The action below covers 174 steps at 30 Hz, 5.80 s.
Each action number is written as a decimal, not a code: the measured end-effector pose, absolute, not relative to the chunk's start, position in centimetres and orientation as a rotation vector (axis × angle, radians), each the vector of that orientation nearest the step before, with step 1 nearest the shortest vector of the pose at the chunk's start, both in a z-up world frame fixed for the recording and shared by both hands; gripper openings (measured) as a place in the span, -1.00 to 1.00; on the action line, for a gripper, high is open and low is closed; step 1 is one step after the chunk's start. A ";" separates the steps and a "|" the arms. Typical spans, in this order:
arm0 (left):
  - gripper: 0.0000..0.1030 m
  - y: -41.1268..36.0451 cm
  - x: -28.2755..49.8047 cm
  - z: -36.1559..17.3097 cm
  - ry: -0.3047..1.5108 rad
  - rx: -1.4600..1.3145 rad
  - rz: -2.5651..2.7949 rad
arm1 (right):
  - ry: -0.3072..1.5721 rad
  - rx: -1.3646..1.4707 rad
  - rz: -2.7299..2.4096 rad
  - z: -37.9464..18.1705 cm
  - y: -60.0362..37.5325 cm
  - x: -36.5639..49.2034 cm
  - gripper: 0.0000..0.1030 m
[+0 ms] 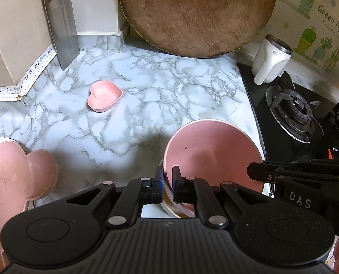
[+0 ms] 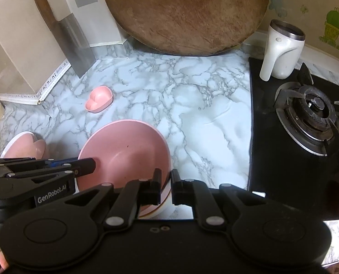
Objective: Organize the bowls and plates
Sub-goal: 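Carry the pink bowl with both grippers toward the plate stack, then open both grippers and move them to the pink heart-shaped dish, then close both grippers on the rim of the pink heart dish, then carry the heart dish with both grippers and lower it into the pink bowl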
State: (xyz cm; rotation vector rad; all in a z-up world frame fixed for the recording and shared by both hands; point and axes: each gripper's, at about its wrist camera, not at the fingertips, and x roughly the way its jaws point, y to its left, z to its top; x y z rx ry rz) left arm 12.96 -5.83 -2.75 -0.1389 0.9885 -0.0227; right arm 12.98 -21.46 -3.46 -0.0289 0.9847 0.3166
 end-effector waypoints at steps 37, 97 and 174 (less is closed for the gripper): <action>-0.87 -5.1 13.3 -3.9 1.008 -0.163 -0.030 | 1.021 -0.030 0.360 -3.6 -20.5 13.4 -0.55; 0.50 7.0 23.3 -3.4 0.892 -0.293 0.289 | 1.089 -0.009 0.603 -4.0 -8.4 31.9 0.79; -0.82 -0.1 19.4 1.6 0.913 -0.228 0.027 | 1.028 -0.042 0.518 1.3 -13.1 22.2 -0.93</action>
